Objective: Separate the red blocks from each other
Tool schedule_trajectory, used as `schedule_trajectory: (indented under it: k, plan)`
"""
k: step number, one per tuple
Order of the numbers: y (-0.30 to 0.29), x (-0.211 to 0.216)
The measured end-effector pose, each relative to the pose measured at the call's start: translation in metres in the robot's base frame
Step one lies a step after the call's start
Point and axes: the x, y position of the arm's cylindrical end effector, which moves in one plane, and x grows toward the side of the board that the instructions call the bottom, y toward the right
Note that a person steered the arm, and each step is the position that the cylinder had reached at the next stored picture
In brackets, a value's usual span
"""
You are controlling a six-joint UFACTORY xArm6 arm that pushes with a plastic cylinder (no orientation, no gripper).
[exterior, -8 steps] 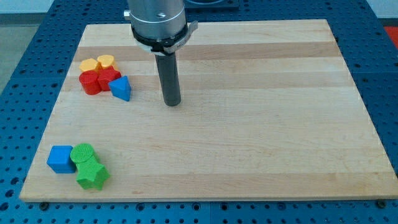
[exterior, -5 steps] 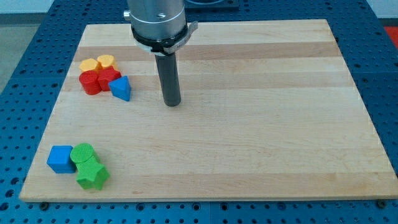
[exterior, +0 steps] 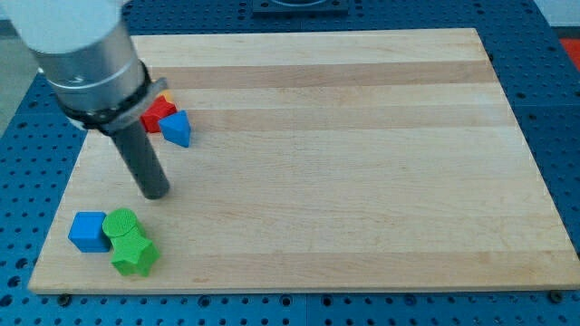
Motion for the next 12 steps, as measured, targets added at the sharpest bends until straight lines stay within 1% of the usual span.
schedule_trajectory:
  k: [2, 3, 4, 5, 6, 7, 9, 10, 11, 12]
  plan:
    - [-0.100, -0.039]
    - [-0.105, -0.051]
    - [-0.105, -0.071]
    - [-0.084, -0.071]
    - [-0.044, -0.071]
    - [-0.033, -0.071]
    - [-0.066, -0.073]
    - [-0.056, -0.100]
    - [-0.042, -0.100]
    - [-0.006, -0.100]
